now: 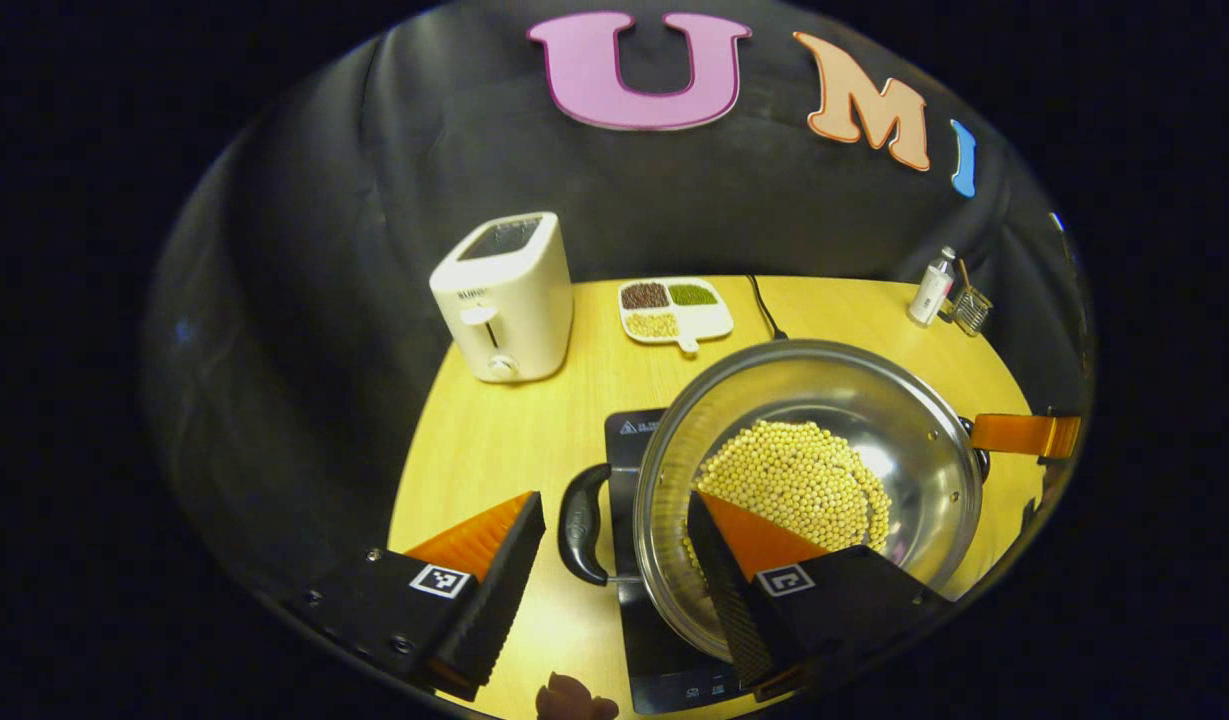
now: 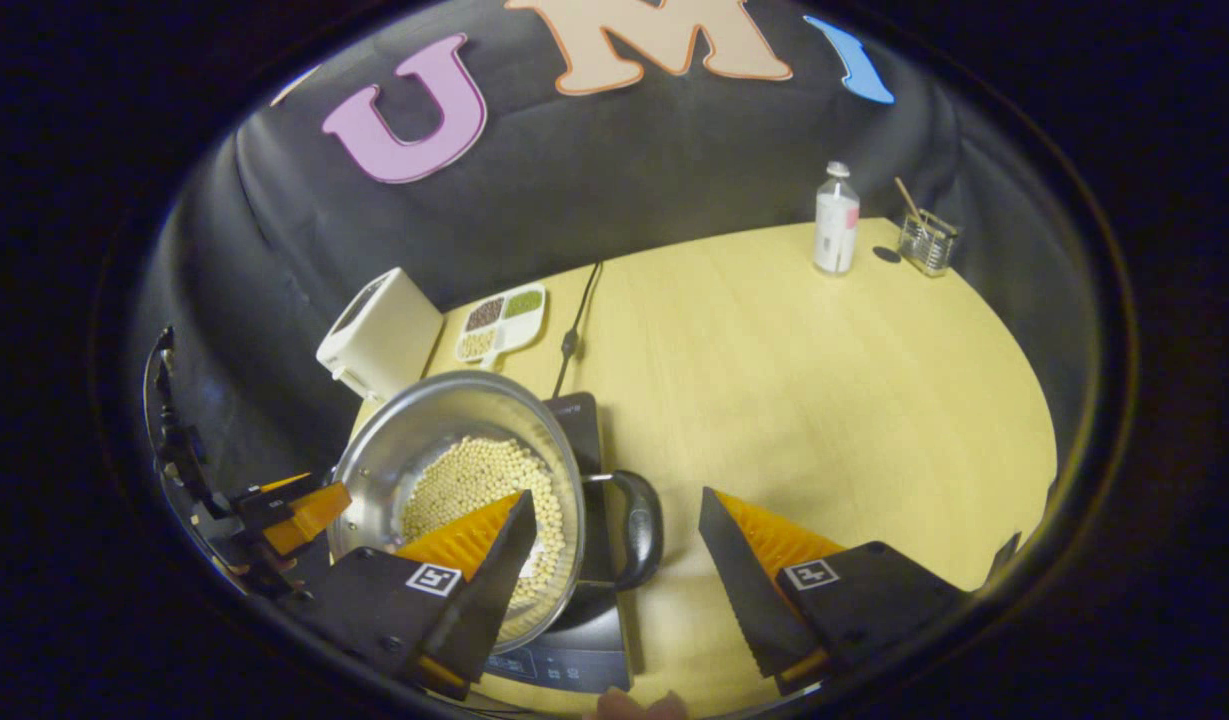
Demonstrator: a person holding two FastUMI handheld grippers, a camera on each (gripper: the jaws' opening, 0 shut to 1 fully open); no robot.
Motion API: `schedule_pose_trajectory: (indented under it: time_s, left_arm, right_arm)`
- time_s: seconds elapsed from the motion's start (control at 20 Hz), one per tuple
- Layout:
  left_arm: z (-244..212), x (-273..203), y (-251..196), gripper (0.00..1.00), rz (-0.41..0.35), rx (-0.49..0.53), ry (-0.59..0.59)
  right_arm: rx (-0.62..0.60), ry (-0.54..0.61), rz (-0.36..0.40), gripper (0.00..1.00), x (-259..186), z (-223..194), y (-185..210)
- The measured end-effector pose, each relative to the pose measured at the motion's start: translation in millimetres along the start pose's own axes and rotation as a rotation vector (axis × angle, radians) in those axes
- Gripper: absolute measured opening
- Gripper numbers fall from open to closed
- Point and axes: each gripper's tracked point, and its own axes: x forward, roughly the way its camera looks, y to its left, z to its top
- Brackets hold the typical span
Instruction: First push the handle of the pot to place it horizontally, then grasp the pot with both hands and set it on the induction cooktop.
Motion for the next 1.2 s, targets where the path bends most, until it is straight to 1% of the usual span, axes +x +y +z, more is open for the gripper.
schedule_pose_trajectory:
  time_s: [0.05,0.1,0.15,0.2,0.35,0.45,0.55,0.6,0.65,0.8,0.9,0.95,1.0,1.15,1.2]
  left_arm:
    - [14.5,-11.0,1.2,0.89,0.029,0.020,-0.048]
    - [26.6,-22.6,-1.2,0.89,0.056,0.041,-0.091]
    - [39.2,-36.3,-5.2,0.88,0.081,0.058,-0.122]
    - [51.9,-51.9,-11.8,0.88,0.104,0.070,-0.164]
    - [87.4,-101.3,-50.3,0.88,0.150,0.087,-0.273]
    - [100.7,-133.9,-85.4,0.87,0.164,0.061,-0.331]
    - [105.0,-165.1,-130.6,0.87,0.147,-0.009,-0.376]
    - [108.1,-181.1,-156.3,0.88,0.127,-0.043,-0.403]
    - [117.0,-199.2,-180.8,0.88,0.107,-0.066,-0.448]
    - [146.2,-257.2,-229.6,0.88,0.105,-0.075,-0.581]
    - [176.0,-290.1,-258.2,0.87,0.073,-0.064,-0.690]
    - [186.0,-300.5,-268.5,0.87,0.056,-0.046,-0.710]
    - [190.1,-309.2,-273.5,0.87,0.052,-0.029,-0.725]
    - [211.9,-340.6,-284.4,0.87,0.038,-0.025,-0.809]
    - [213.8,-348.9,-283.6,0.87,0.043,-0.028,-0.835]
  right_arm:
    - [0.010,-0.020,0.006,1.00,-6.4,8.1,-6.7]
    - [0.020,-0.044,0.016,0.94,-14.5,17.4,-13.7]
    - [0.029,-0.081,0.026,1.00,-25.2,29.2,-22.0]
    - [0.031,-0.124,0.041,0.94,-36.1,42.8,-30.3]
    - [-0.026,-0.199,0.094,0.93,-77.7,67.2,-60.3]
    - [-0.089,-0.267,0.126,0.92,-108.1,85.5,-83.5]
    - [-0.152,-0.341,0.151,0.93,-142.9,98.1,-105.8]
    - [-0.175,-0.400,0.164,0.93,-161.5,109.3,-115.1]
    - [-0.195,-0.461,0.173,0.99,-180.1,119.1,-122.5]
    - [-0.269,-0.559,0.197,0.99,-232.3,134.6,-139.9]
    - [-0.302,-0.658,0.206,0.99,-268.3,155.4,-146.4]
    - [-0.310,-0.713,0.206,0.92,-286.9,167.1,-149.4]
    - [-0.311,-0.755,0.199,0.99,-299.8,174.9,-153.1]
    - [-0.349,-0.833,0.193,0.99,-330.7,185.5,-154.0]
    - [-0.374,-0.854,0.182,0.92,-337.6,187.8,-154.3]
